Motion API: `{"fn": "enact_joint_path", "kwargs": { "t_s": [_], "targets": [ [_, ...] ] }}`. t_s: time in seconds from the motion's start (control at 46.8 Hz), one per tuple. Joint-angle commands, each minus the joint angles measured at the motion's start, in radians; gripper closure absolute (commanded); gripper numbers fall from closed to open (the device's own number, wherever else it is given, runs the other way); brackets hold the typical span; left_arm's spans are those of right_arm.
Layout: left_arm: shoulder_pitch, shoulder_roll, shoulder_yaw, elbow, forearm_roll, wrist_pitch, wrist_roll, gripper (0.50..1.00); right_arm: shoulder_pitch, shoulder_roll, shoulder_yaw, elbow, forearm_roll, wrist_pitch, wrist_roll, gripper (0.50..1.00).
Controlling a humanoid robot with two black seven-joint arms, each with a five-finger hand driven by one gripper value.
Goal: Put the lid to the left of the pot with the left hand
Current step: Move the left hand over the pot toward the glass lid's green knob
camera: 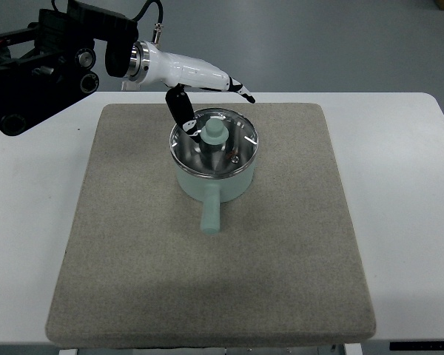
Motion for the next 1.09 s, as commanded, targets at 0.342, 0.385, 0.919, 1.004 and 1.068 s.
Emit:
{"fn": "enact_joint_path", "kwargs": {
  "t_s": [0.342, 0.385, 0.919, 1.004, 1.068],
  "targets": [
    [-0.005, 0.001, 0.023, -0.011, 0.031, -0.003, -0.001, 0.679, 0.0, 0.0, 0.0, 0.0, 0.0, 0.0, 0.0, 0.576],
    [-0.005, 0.003, 0.026, -0.011, 0.036, -0.003, -0.001, 0.681, -0.001, 0.0, 0.0, 0.0, 0.0, 0.0, 0.0, 0.576],
    [-0.002, 0.012, 0.026, -0.017, 0.051, -0.003, -0.001, 0.767, -0.001, 0.0, 0.0, 0.0, 0.0, 0.0, 0.0, 0.576],
    [-0.002, 0.014, 0.026, -0.017, 0.054, -0.003, -0.003, 0.791, -0.001, 0.0, 0.0, 0.0, 0.0, 0.0, 0.0, 0.576],
    [-0.003, 0.014, 0.026, -0.017, 0.054, -0.003, -0.001, 0.821, 0.0, 0.0, 0.0, 0.001, 0.0, 0.0, 0.0, 0.576]
  ]
}}
